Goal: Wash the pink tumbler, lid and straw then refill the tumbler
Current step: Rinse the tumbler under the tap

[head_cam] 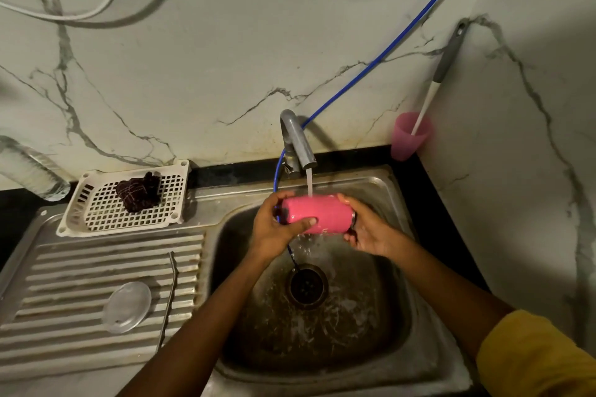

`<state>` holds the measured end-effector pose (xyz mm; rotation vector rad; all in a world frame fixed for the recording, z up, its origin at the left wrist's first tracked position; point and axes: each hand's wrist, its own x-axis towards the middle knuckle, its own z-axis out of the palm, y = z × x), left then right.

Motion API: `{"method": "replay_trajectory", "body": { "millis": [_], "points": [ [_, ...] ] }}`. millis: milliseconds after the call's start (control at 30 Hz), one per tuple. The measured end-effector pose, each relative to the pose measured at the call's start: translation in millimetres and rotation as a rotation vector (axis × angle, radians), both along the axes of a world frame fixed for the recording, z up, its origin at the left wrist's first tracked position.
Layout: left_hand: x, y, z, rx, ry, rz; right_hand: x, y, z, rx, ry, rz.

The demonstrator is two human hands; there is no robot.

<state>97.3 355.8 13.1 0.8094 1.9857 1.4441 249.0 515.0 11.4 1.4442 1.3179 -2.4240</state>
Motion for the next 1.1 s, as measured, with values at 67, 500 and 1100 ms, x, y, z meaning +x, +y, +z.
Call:
{"method": "replay_trajectory", "body": {
  "millis": [67,500,1100],
  "points": [
    [2,11,3,-0.010,0.081,-0.019,2,-5,-8,-0.167,0.027,-0.025],
    [8,46,23,0.049,0.429,-0.149,-19,-24,-10,0.648,0.339,0.136],
    [-22,-24,-23,0.018,-0.062,-0.055,-27,-10,15,0.726,0.307,0.332]
  ]
}}
